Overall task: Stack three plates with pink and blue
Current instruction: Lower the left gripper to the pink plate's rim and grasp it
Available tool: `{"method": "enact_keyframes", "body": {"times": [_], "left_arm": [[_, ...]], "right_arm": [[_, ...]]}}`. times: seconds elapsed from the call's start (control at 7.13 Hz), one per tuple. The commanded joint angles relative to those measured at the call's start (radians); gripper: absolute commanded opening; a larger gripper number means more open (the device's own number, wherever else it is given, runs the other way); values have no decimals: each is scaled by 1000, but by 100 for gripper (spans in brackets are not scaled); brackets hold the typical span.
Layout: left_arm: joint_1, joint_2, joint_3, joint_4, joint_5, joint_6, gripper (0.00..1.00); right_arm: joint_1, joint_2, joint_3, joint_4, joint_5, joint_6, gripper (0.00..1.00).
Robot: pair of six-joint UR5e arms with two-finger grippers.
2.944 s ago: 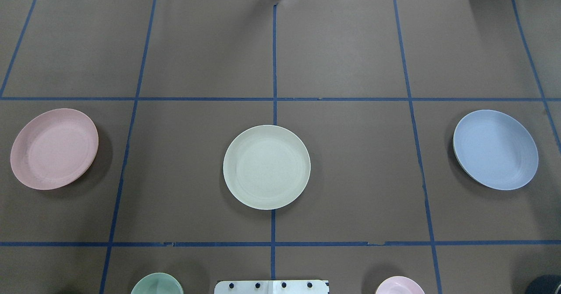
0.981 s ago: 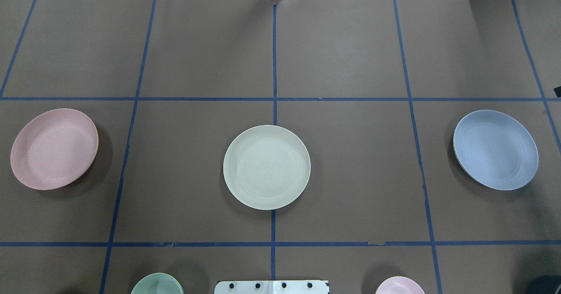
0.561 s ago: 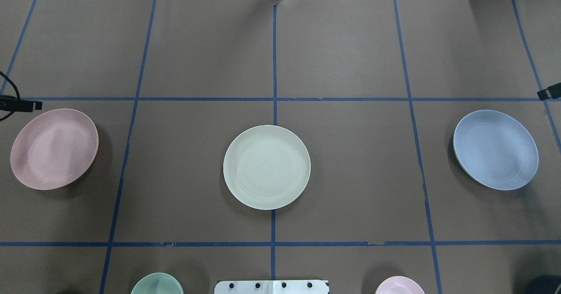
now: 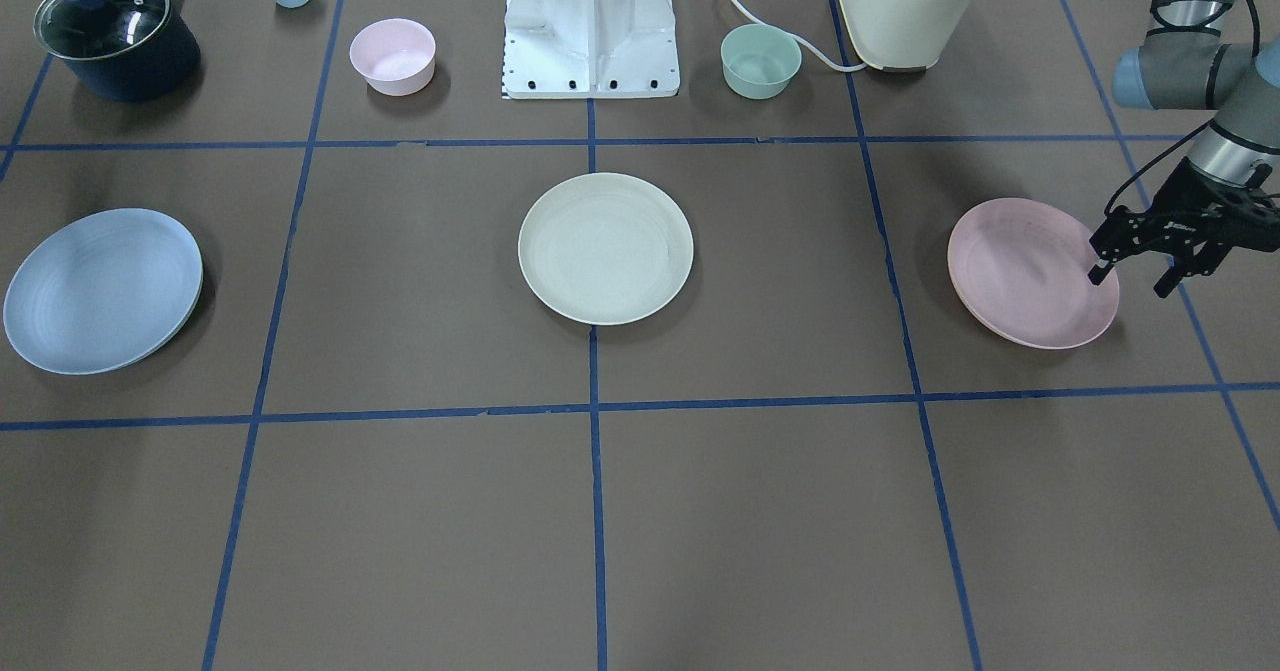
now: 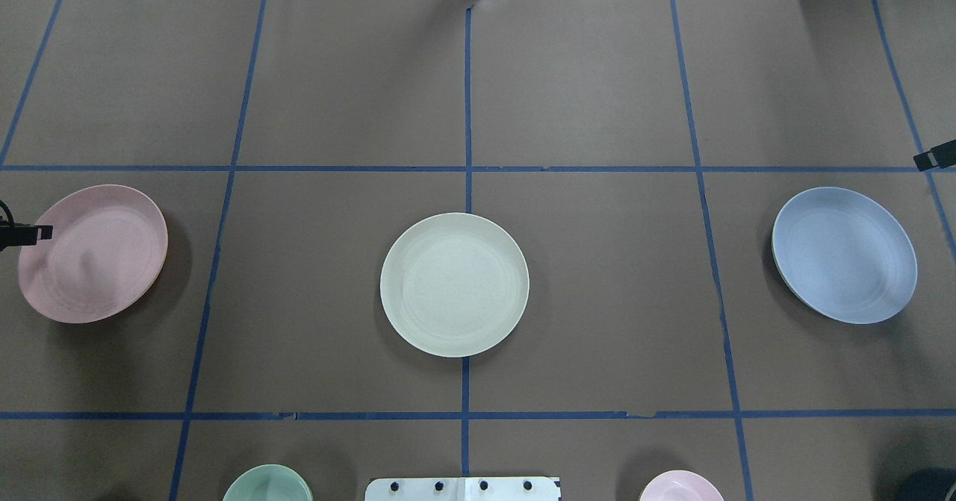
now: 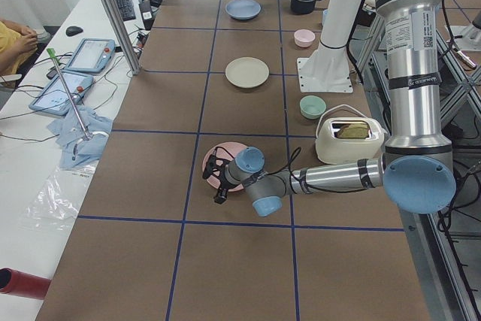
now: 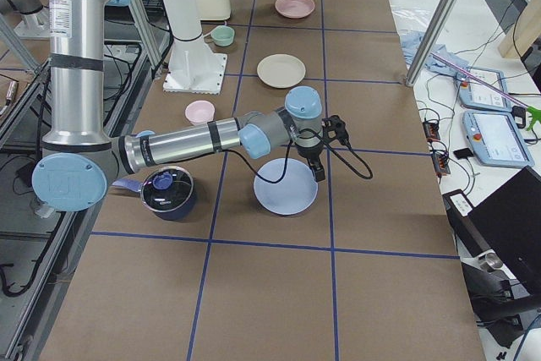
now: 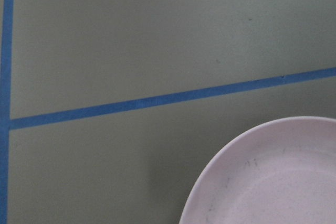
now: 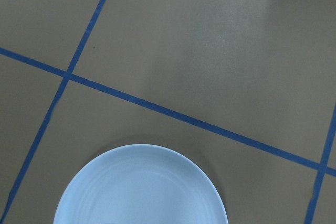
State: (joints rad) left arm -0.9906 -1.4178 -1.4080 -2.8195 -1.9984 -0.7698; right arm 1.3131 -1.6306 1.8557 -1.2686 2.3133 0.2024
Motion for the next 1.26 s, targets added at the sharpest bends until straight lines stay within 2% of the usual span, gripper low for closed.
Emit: {"method": "enact_keyframes", "body": {"times": [0.0, 0.14, 0.56, 0.7, 0.84, 0.98, 1.12], "left_arm": [[15, 13, 3, -14, 0, 0, 21], [15, 14, 3, -14, 0, 0, 0], [14, 19, -11, -17, -11, 7, 0], [10, 17, -52, -5, -43, 6, 0], [1, 14, -107, 24, -133, 6, 0], [-5, 7, -197, 132, -158, 6, 0], [-3, -13, -330, 316, -157, -6, 0]], "right_arm": [[0, 0, 0, 0, 0, 0, 100], [0, 0, 0, 0, 0, 0, 100], [0, -2, 0, 2, 0, 0, 100], [0, -2, 0, 2, 0, 0, 100], [0, -2, 0, 0, 0, 0, 100], [0, -2, 0, 2, 0, 0, 100], [0, -2, 0, 2, 0, 0, 100]]}}
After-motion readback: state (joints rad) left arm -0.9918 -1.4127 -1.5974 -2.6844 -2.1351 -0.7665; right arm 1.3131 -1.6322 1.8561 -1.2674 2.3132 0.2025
